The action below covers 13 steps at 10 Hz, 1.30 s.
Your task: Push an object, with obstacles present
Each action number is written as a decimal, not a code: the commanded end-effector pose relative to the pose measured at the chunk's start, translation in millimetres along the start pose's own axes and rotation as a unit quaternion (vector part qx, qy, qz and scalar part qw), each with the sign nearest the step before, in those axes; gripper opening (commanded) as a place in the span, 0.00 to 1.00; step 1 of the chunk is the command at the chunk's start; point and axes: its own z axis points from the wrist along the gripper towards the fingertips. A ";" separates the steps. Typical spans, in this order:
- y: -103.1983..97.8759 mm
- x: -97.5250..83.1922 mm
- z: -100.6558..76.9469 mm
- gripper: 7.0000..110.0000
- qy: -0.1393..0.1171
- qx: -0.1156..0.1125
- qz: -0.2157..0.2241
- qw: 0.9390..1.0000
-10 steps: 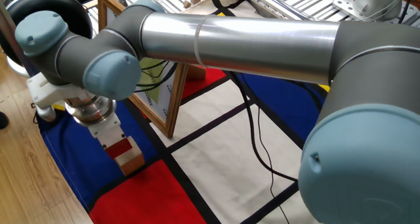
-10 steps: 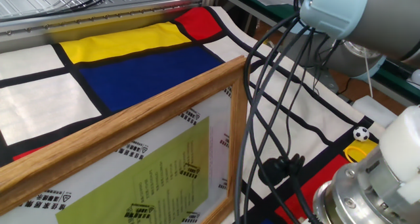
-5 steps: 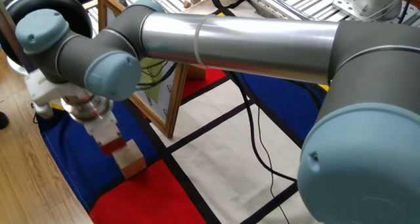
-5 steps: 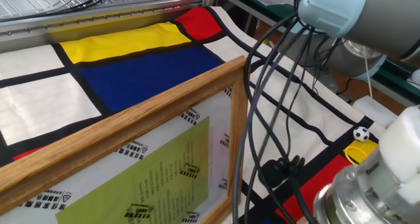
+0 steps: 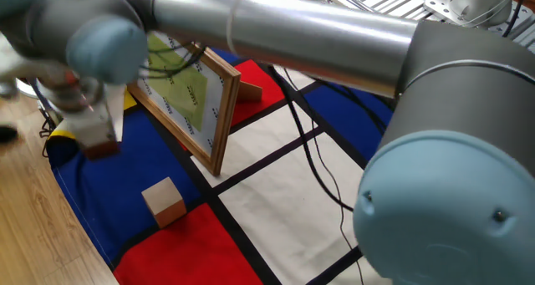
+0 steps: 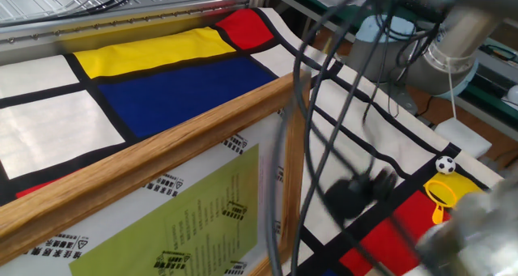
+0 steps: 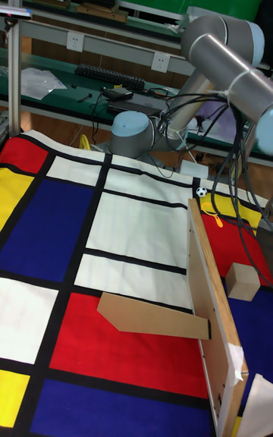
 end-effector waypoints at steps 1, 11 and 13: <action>-15.3 -3.3 -49.8 0.00 -0.041 0.010 0.134 0.990; -21.7 43.7 -74.3 0.00 -0.050 -0.019 0.353 0.934; -29.4 32.3 -75.9 0.00 -0.077 -0.013 0.358 0.930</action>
